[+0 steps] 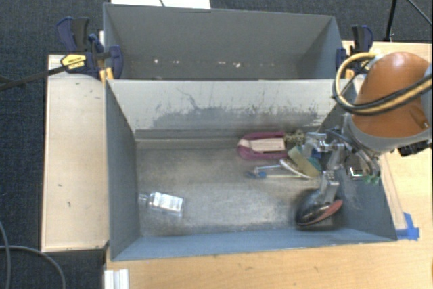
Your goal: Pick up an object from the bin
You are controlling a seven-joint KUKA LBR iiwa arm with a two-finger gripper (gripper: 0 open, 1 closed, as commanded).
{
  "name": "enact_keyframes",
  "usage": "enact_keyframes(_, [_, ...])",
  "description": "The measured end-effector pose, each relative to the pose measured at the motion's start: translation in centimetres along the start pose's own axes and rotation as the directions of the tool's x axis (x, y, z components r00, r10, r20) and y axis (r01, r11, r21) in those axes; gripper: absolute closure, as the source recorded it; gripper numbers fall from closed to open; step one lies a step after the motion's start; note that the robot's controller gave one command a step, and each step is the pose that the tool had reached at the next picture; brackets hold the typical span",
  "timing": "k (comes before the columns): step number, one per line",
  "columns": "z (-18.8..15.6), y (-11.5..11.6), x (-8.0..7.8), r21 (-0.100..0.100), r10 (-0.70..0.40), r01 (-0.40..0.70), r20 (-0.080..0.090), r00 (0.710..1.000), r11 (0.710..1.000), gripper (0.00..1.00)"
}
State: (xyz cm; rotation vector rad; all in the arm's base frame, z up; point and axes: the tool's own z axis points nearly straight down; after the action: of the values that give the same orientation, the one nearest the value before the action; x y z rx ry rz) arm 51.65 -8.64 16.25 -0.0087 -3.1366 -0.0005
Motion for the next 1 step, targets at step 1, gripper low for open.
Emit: enact_keyframes(1, [8.81, -2.84, 1.83, -0.011, -0.174, 0.174, -0.004, 0.985, 0.985, 0.0])
